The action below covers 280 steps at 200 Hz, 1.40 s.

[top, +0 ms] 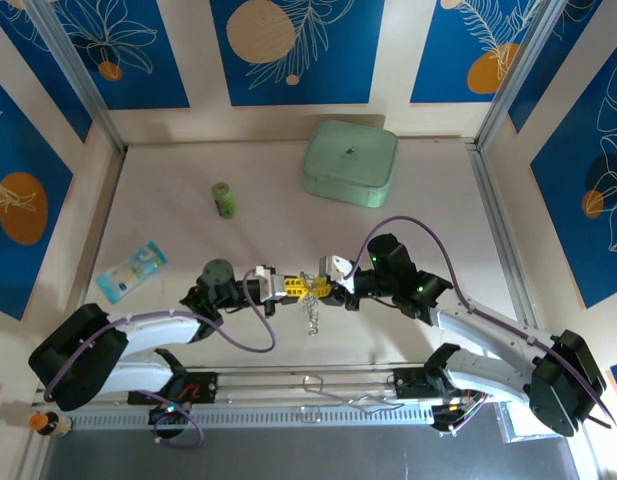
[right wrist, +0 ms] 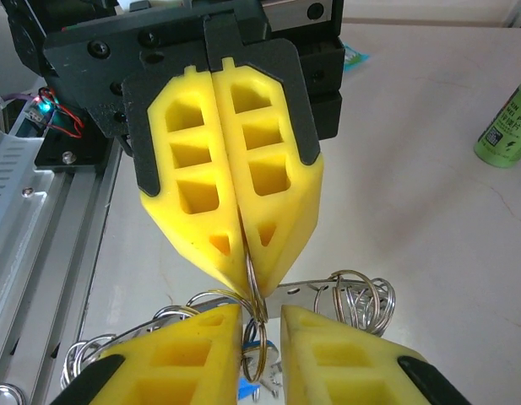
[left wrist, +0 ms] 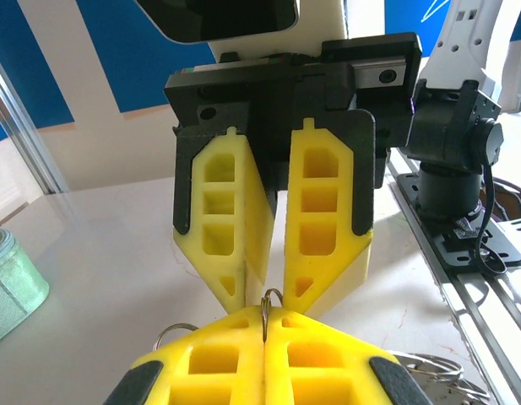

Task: Put the keys on the keyring

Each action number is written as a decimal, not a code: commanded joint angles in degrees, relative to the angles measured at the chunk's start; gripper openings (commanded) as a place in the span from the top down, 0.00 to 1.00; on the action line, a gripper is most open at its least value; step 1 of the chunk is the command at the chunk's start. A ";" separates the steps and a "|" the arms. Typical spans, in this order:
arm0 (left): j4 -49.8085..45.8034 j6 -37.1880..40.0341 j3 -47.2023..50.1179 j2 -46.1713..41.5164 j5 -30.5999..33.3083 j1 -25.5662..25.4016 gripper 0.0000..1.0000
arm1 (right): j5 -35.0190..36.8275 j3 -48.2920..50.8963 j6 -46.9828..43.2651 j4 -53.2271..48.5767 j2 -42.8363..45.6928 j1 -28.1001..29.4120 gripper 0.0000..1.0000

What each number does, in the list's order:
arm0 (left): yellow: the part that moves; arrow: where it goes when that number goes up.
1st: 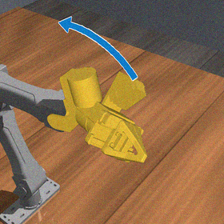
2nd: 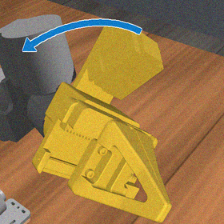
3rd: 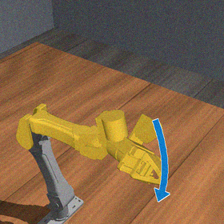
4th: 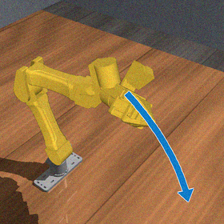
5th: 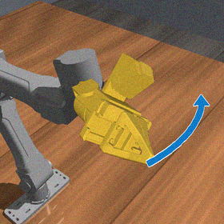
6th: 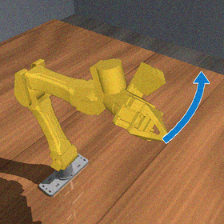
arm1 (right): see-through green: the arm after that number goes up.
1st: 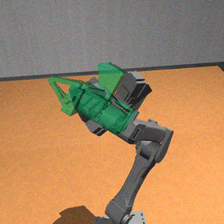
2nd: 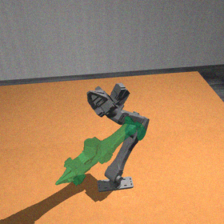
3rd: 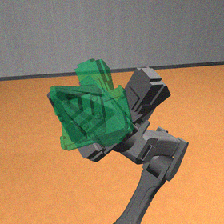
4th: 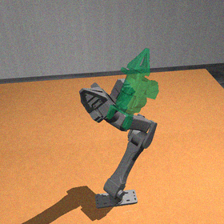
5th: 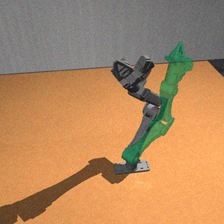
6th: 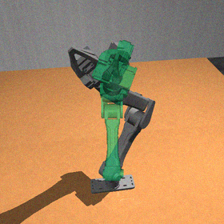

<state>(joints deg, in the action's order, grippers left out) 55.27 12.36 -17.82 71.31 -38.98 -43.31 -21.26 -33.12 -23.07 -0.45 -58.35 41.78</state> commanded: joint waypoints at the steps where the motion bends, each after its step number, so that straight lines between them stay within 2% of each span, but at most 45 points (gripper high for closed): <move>1: 2.43 0.31 0.08 -1.22 -2.23 -0.54 1.00 | -1.46 0.04 0.64 1.32 -0.33 0.56 0.83; 28: 2.68 0.00 -0.11 -1.12 -2.55 -0.48 1.00 | -2.02 -0.36 0.54 2.35 -1.58 0.58 0.89; 44: 2.57 0.12 -0.03 -0.98 -2.46 -0.47 1.00 | -2.34 -0.44 0.81 3.51 -2.04 0.54 1.00; 62: 1.43 0.55 0.20 -1.68 -0.56 -0.52 1.00 | -1.54 -1.53 0.28 1.54 -1.99 0.50 1.00; 70: -0.53 0.82 0.25 -2.72 1.56 -0.54 0.79 | -0.25 -2.65 -0.46 -1.10 -1.82 0.43 1.00; 74: -2.10 1.14 0.20 -3.38 2.78 -0.49 0.72 | 0.31 -3.36 -0.90 -2.65 -1.71 0.49 1.00; 80: -5.54 1.89 -0.20 -4.62 4.52 -0.47 0.67 | 1.15 -4.49 -1.60 -5.14 -1.55 0.50 1.00; 88: -12.61 3.84 -1.50 -6.48 6.44 -0.54 0.66 | 2.38 -5.92 -2.72 -8.33 -1.51 0.60 1.00; 109: -30.91 10.68 -5.89 -9.87 9.01 -0.52 0.67 | 6.68 -10.02 -6.34 -16.78 -2.43 1.82 1.00; 137: -39.24 14.26 -8.48 -11.62 9.52 -0.53 0.72 | 11.59 -13.81 -8.85 -22.55 -4.17 3.57 1.00; 173: -39.12 14.18 -10.28 -11.33 6.84 -0.54 0.75 | 16.01 -17.97 -11.83 -27.15 -6.81 5.61 1.00; 216: -35.54 13.32 -10.65 -8.03 3.18 -0.59 0.78 | 14.84 -19.75 -13.22 -26.49 -8.59 6.77 1.00; 253: -34.53 12.90 -10.91 -6.77 2.85 -0.68 0.81 | 15.94 -21.56 -15.04 -28.13 -11.17 8.44 1.00; 280: -35.30 12.87 -11.24 -6.89 2.16 -0.64 0.89 | 17.99 -22.76 -16.21 -29.40 -12.83 9.37 1.00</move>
<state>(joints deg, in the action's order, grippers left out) 18.96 25.04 -26.94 64.27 -34.11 -43.42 -4.08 -53.34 -37.21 -28.82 -70.06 49.98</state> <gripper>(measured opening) 0.139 0.054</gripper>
